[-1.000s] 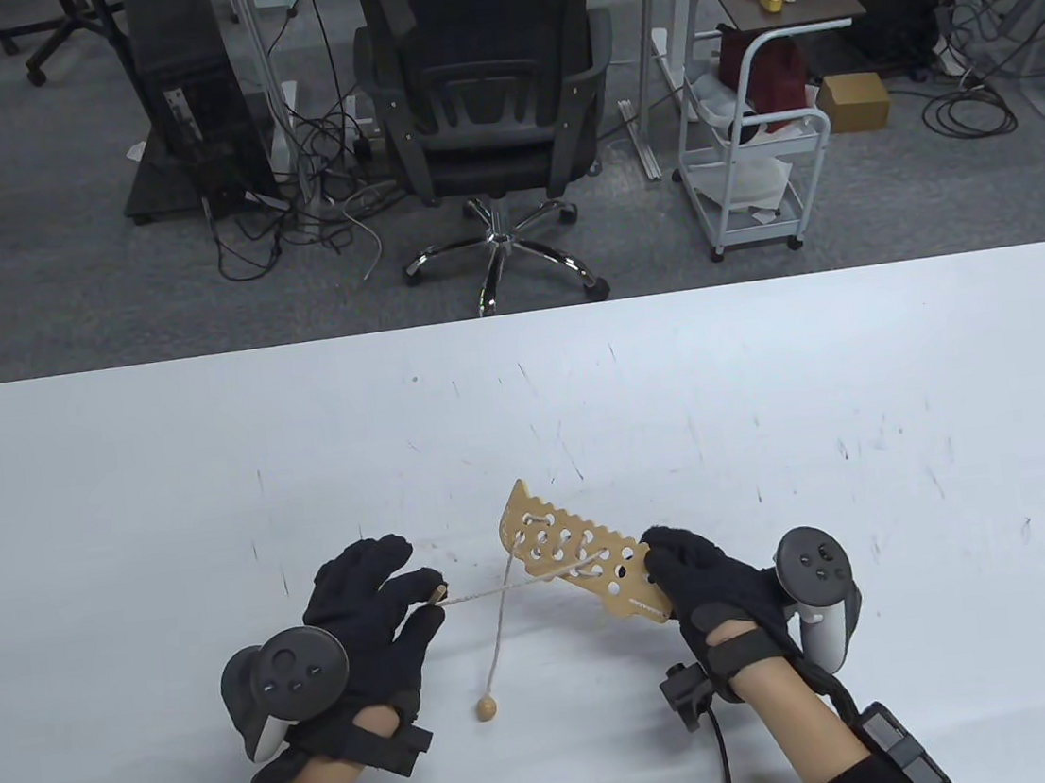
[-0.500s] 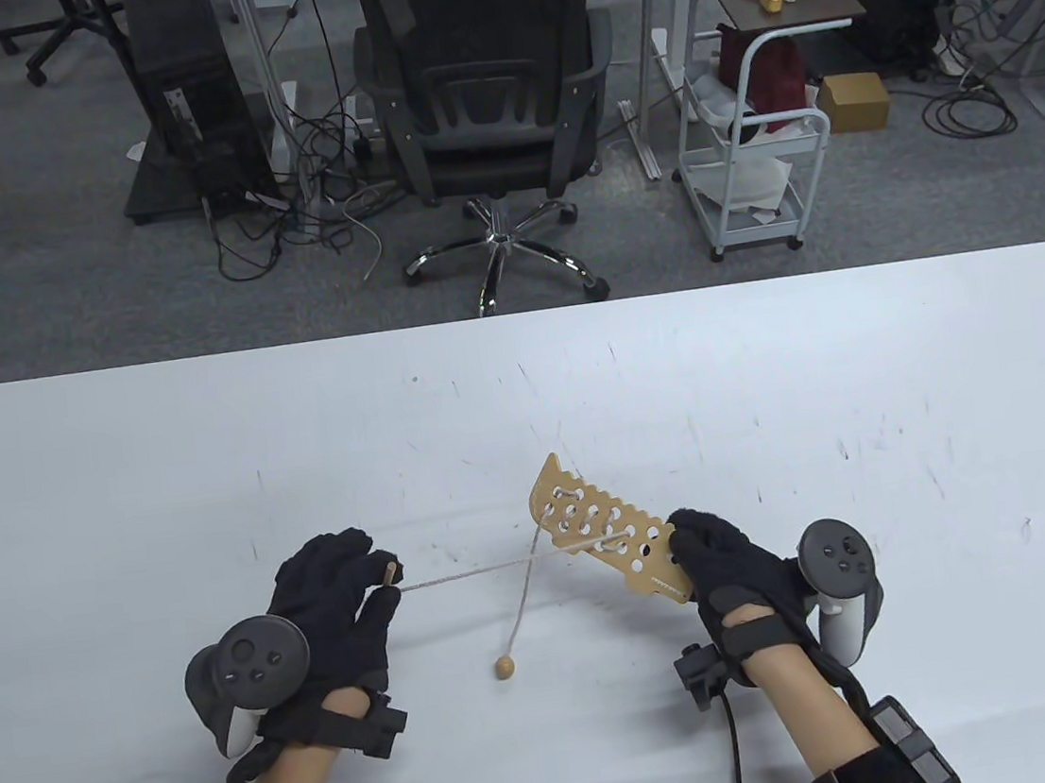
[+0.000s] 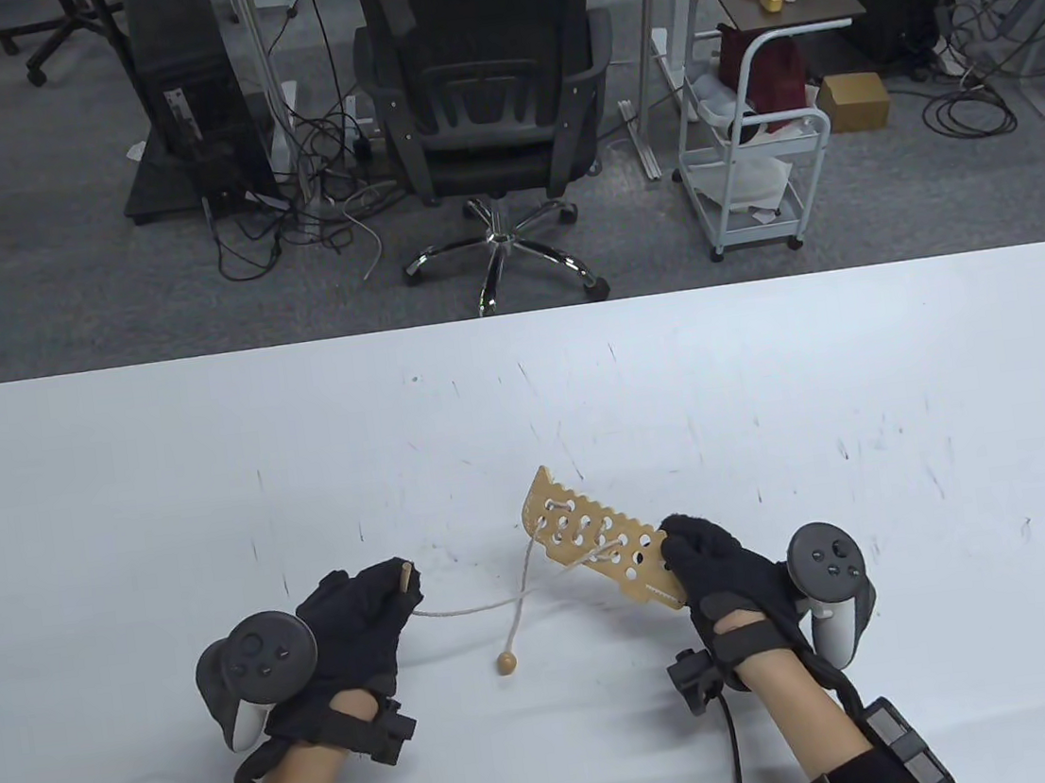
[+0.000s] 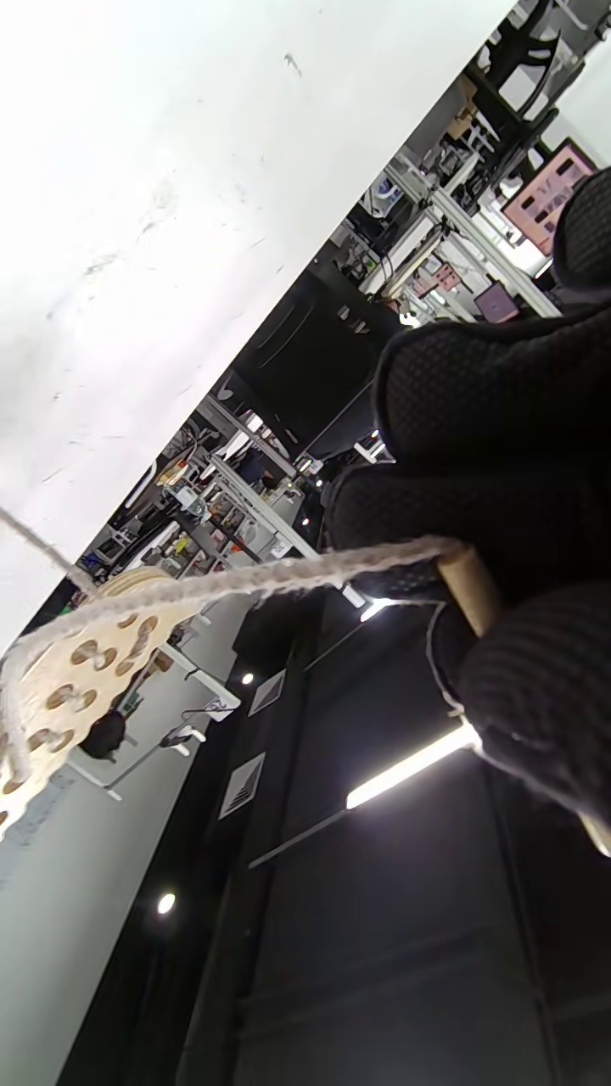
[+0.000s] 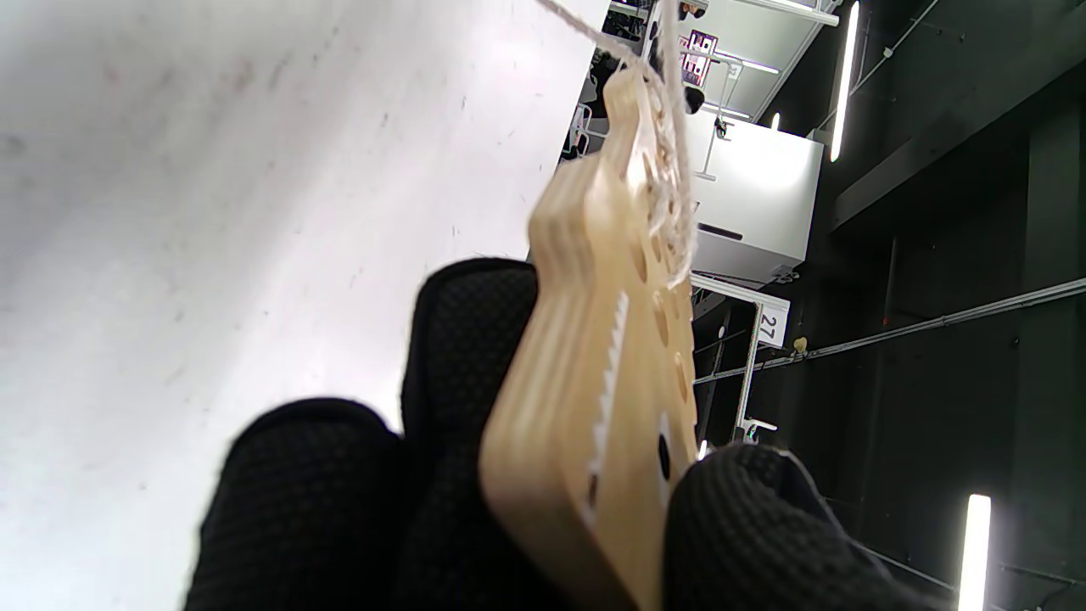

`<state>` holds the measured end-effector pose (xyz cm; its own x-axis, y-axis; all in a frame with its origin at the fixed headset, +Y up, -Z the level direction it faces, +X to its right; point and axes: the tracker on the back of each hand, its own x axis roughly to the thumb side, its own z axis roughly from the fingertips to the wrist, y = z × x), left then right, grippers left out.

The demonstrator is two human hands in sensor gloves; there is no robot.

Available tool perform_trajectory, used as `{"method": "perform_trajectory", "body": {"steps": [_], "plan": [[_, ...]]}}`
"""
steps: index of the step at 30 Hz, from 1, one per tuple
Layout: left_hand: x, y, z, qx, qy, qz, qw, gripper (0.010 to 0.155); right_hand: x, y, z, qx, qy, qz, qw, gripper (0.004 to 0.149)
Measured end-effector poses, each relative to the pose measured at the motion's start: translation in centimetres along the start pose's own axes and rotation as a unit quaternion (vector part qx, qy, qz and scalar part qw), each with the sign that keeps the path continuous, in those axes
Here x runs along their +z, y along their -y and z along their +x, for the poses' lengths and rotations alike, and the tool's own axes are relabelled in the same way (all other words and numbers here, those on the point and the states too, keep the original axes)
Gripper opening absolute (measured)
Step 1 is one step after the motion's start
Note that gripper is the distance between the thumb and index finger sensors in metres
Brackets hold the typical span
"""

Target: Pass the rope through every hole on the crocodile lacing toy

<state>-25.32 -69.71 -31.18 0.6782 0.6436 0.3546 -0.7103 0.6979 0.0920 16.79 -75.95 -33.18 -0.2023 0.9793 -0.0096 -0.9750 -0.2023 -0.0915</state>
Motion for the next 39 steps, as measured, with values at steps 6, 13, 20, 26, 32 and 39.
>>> {"method": "perform_trajectory", "body": {"steps": [6,13,20,26,32,39], "plan": [[0.1,0.6,1.1,-0.003,0.025,-0.022,0.999,0.055,0.4,-0.9,0.7,0.012,0.020,0.016,1.000,0.049],[0.2,1.6,2.4,0.006,0.053,-0.058,0.997,0.056,1.0,-2.2,1.5,0.050,0.056,0.038,0.996,0.050],[0.5,2.6,3.8,-0.013,0.083,-0.083,0.993,0.049,1.8,-3.4,2.3,0.063,0.080,0.061,0.993,0.050],[0.8,3.4,4.8,-0.030,0.098,-0.096,0.990,0.043,2.4,-4.0,3.0,0.095,0.106,0.074,0.987,0.049],[1.1,3.7,5.6,-0.039,0.101,-0.100,0.989,0.042,2.9,-4.7,3.5,0.106,0.121,0.090,0.983,0.048],[1.3,3.8,6.1,-0.028,0.102,-0.101,0.989,0.041,3.5,-5.3,4.1,0.123,0.143,0.099,0.977,0.048]]}}
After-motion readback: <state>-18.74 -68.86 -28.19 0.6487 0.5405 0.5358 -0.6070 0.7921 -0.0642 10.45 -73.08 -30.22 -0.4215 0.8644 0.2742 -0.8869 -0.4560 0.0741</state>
